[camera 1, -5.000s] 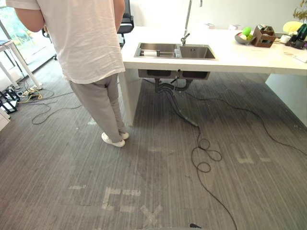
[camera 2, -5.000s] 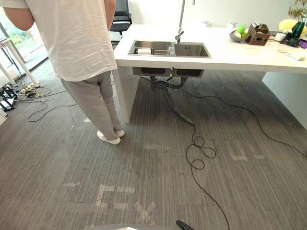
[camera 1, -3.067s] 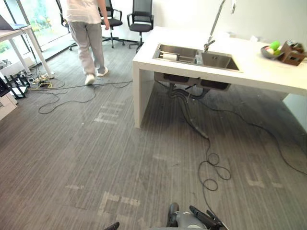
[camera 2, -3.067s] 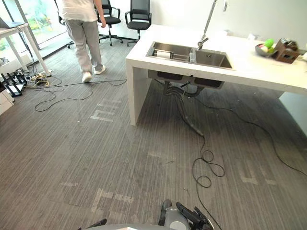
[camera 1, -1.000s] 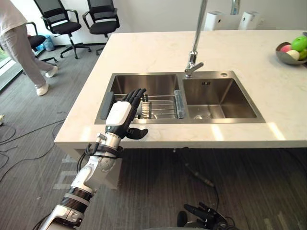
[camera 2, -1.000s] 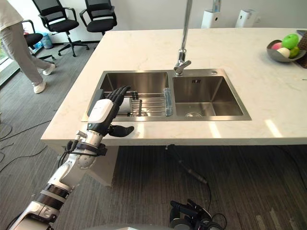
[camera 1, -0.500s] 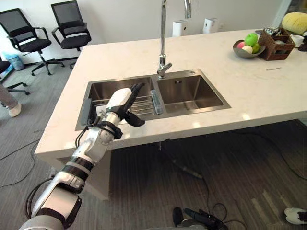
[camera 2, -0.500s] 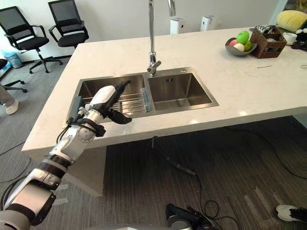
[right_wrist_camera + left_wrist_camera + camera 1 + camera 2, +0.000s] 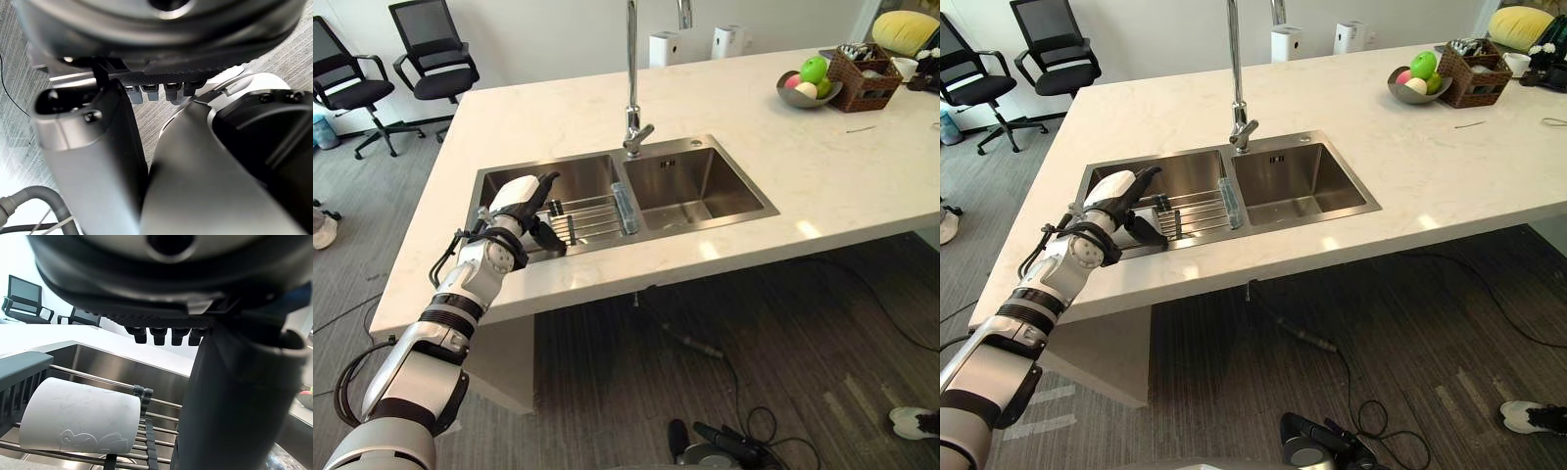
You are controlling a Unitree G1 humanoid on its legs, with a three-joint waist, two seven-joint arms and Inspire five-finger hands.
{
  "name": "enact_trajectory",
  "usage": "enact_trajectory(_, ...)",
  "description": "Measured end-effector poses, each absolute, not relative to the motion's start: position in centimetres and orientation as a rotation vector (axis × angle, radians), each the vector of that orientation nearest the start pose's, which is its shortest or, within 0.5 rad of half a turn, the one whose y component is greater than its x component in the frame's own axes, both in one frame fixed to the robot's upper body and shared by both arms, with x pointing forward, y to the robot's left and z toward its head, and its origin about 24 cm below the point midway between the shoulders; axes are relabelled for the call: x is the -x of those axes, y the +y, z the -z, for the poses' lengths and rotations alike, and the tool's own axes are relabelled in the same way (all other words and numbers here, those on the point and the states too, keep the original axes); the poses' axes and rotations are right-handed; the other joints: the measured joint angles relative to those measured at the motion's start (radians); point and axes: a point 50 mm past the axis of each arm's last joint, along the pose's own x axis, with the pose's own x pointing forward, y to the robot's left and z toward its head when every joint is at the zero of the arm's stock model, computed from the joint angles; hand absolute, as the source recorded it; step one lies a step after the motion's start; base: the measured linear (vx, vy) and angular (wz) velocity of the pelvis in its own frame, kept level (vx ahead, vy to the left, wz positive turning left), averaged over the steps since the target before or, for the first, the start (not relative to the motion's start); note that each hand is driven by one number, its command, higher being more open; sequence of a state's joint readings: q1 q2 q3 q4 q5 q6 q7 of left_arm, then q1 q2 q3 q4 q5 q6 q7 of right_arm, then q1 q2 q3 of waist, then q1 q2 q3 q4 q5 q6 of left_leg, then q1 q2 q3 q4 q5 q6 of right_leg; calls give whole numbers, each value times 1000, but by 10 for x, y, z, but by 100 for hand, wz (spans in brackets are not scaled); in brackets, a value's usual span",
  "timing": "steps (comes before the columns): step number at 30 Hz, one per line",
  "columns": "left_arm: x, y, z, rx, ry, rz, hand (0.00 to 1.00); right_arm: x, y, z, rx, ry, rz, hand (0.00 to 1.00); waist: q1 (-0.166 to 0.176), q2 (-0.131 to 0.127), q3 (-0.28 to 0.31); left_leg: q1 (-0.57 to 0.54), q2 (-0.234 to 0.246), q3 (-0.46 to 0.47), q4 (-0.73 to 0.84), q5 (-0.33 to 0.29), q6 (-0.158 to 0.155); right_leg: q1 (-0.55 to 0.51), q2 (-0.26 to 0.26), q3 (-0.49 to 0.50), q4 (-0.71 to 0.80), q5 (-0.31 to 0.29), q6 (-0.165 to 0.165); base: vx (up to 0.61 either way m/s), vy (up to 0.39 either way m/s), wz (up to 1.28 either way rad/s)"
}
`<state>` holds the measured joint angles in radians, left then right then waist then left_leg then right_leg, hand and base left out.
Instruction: Walk over to the sink, pick up the cup, carry it to the dishwasher, place the cup inside the dishwasher, then close the dishwasher door
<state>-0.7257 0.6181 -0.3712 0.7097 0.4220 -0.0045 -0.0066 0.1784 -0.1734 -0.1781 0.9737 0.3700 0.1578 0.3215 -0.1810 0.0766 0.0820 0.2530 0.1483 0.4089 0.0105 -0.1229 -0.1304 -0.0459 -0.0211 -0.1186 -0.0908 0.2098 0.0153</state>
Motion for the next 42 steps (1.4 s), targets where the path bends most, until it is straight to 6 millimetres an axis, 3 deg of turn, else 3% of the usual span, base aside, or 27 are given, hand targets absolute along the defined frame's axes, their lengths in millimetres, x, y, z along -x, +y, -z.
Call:
enact_trajectory(5, -372, 234, -118, -1187, 43, 69, 100, -56, -225, 158, -522, 1127, 221, 100, 0, 6, 6, 0, 21, 2, 13, -18, -10, 6, 18, -1, 7, -12, -3, -38, -30, -2)
enact_trajectory(6, -373, 233, -120, -1171, 43, 58, 100, -56, -228, 156, -518, 1120, 214, 100, 4, 25, 15, -11, 53, 16, 62, -53, -10, 4, 38, 3, 23, -22, -15, 37, -70, -25)
enact_trajectory(7, -373, 237, -121, -1155, 51, 33, 100, -60, -232, 154, -510, 1103, 195, 100, 7, 50, 28, -22, 105, 29, 135, -71, -34, -30, 73, 5, 168, -105, -32, 72, -86, -22)
enact_trajectory(8, -373, 239, -124, -1150, 49, 21, 100, -63, -234, 152, -503, 1089, 182, 100, 5, 59, 31, -40, 134, 23, 202, -92, -41, -50, 87, 7, 251, -167, -36, 150, -126, -4)
enact_trajectory(9, -373, 241, -134, -1128, 17, -14, 100, -69, -231, 151, -492, 1082, 156, 100, -2, 32, 44, -153, 172, -18, 451, -114, 24, -68, 88, 4, 319, -245, -46, 118, -205, -4)
enact_trajectory(10, -373, 236, -139, -1121, -8, -14, 100, -67, -232, 151, -482, 1097, 145, 100, 24, 12, 62, -285, 188, -103, 717, -47, 144, -43, 82, 27, 308, -255, -73, 121, -226, -37)
enact_trajectory(11, -370, 233, -141, -1118, -32, -8, 100, -71, -237, 150, -468, 1101, 144, 100, 56, 13, 98, -329, 136, -172, 759, -109, 89, -1, 77, 63, 291, -257, -82, 71, -189, -51)
enact_trajectory(12, -370, 232, -142, -1116, -37, -6, 100, -72, -238, 150, -466, 1105, 146, 100, 61, 9, 105, -334, 124, -180, 746, -123, 81, 7, 76, 68, 286, -257, -82, 127, -104, -56)
enact_trajectory(14, -368, 229, -149, -1122, -76, -3, 100, -73, -240, 151, -461, 1139, 140, 100, 75, 5, 124, -356, 40, -174, 529, -144, 79, 72, 84, 95, 246, -259, -99, 183, -77, -36)
enact_trajectory(17, -364, 234, -161, -1162, -130, -6, 100, -75, -238, 151, -433, 1160, 106, 100, 94, 12, 120, -370, -12, -222, 312, -98, 78, 120, 114, 140, 220, -261, -95, 263, -42, -51)
enact_trajectory(18, -363, 237, -164, -1172, -135, -11, 100, -76, -237, 152, -431, 1164, 100, 100, 101, 11, 119, -361, -21, -229, 268, -67, 82, 126, 116, 157, 215, -261, -95, 281, 27, -82)
enact_trajectory(19, -362, 242, -167, -1186, -135, -22, 100, -75, -234, 153, -428, 1173, 84, 100, 121, 11, 113, -319, -34, -224, 193, 1, 83, 135, 118, 198, 204, -262, -94, 370, 104, -79)
enact_trajectory(20, -360, 248, -173, -1199, -142, -36, 100, -77, -230, 153, -430, 1169, 67, 100, 119, 15, 106, -275, -48, -216, 92, 103, 87, 141, 117, 217, 193, -267, -85, 310, 109, -68)
enact_trajectory(21, -360, 248, -176, -1198, -148, -38, 100, -77, -229, 153, -432, 1169, 63, 100, 118, 18, 103, -261, -50, -215, 62, 147, 86, 142, 119, 222, 190, -270, -81, 290, 114, -29)
enact_trajectory(23, -359, 247, -178, -1197, -157, -25, 100, -72, -225, 155, -427, 1178, 57, 100, 115, 11, 91, -228, -68, -214, 7, 186, 109, 150, 108, 223, 187, -281, -65, 225, 131, -2)
enact_trajectory(26, -358, 252, -179, -1215, -132, -10, 100, -71, -221, 156, -389, 1198, 23, 100, 120, -7, 74, -213, -97, -227, -4, 186, 110, 164, 80, 219, 185, -301, -49, 168, 109, 16)
enact_trajectory(34, -356, 259, -179, -1228, -57, 65, 100, -62, -223, 158, -349, 1267, 2, 100, 158, -6, 31, -208, -111, -277, -41, 186, 110, 186, 73, 172, 150, -312, -61, 7, -8, 19)
enact_trajectory(42, -344, 254, -164, -1200, -30, 174, 100, -56, -225, 159, -348, 1296, 4, 100, 169, -8, 7, -215, -129, -357, -95, 240, 112, 183, 64, 81, 142, -317, -54, -81, -3, 32)
